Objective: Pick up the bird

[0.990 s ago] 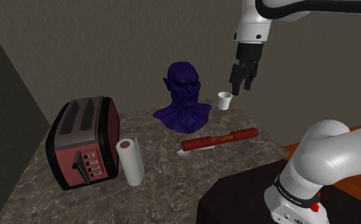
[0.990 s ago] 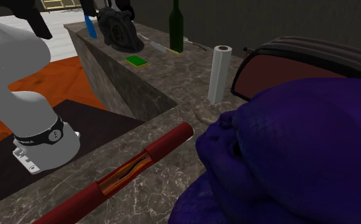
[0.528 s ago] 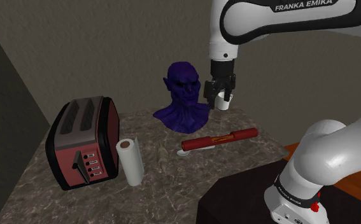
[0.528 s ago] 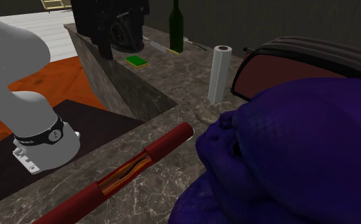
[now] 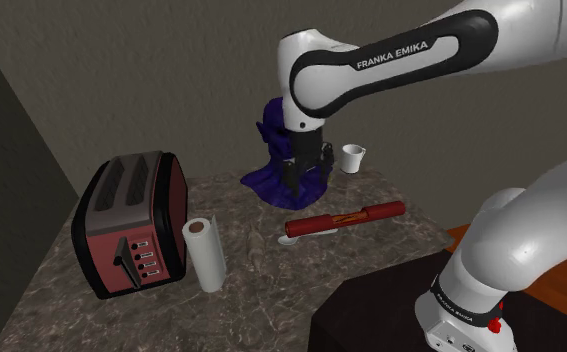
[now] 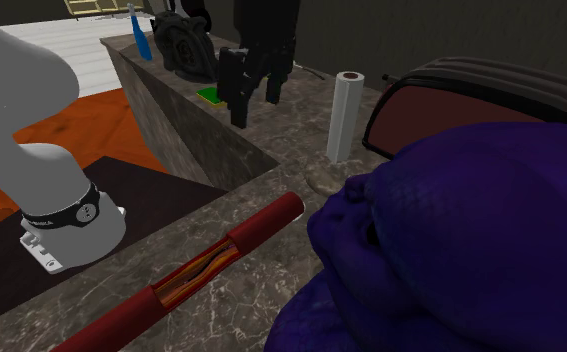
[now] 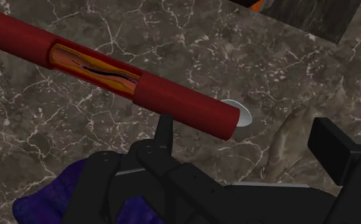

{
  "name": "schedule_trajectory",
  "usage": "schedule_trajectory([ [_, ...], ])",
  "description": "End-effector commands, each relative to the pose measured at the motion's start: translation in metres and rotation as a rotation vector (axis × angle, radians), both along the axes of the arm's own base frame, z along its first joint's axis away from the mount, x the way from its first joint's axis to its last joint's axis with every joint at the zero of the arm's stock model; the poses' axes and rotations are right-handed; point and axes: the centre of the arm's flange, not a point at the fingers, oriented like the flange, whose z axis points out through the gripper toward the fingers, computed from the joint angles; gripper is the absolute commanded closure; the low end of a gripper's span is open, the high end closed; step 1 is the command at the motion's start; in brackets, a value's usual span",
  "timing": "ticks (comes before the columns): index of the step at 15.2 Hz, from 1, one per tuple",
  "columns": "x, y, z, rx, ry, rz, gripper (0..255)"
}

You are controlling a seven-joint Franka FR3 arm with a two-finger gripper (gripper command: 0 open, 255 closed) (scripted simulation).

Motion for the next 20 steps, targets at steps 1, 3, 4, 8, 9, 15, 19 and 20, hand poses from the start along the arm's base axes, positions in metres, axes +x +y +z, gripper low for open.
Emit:
schedule_trajectory([
  [1, 0.017, 0.017, -0.019, -0.019, 0.009, -0.019, 0],
  [3, 0.032, 0.032, -0.038, -0.039, 0.019, -0.036, 0],
  [4, 0.04, 0.04, -0.047, -0.049, 0.024, -0.045, 0],
  [8, 0.071, 0.069, -0.086, -0.088, 0.044, -0.079, 0],
  [9, 0.078, 0.076, -0.096, -0.098, 0.049, -0.088, 0],
  [15, 0.125, 0.113, -0.159, -0.158, 0.078, -0.14, 0],
  [19, 0.138, 0.122, -0.188, -0.175, 0.087, -0.154, 0],
  [20, 0.138, 0.122, -0.193, -0.175, 0.087, -0.154, 0],
])
